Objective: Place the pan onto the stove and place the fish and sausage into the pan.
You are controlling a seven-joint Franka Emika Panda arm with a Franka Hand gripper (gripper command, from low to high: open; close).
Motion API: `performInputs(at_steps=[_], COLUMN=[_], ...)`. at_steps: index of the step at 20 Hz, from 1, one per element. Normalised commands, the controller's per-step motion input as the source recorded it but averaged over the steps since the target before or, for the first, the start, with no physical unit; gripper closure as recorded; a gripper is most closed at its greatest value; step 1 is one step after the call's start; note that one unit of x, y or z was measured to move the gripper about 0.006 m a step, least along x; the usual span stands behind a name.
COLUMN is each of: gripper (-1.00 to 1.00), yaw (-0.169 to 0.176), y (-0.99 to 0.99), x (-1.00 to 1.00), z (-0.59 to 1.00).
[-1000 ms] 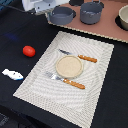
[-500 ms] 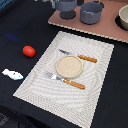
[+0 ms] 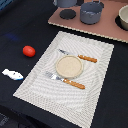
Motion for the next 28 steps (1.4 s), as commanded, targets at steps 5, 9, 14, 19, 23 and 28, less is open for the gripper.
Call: performInputs(at_steps=[5, 9, 14, 19, 23, 28], gripper=[1.00, 1.00, 1.00, 1.00, 1.00, 1.00], yaw=[0.001, 0.000, 0.004, 0.033, 0.020, 0.002], y=[0.21, 0.15, 0.22, 0.11, 0.05, 0.19], x=[0.53, 0.55, 0.29, -0.11, -0.15, 0.12], z=[-0.06, -0.08, -0.19, -0.29, -0.28, -0.25])
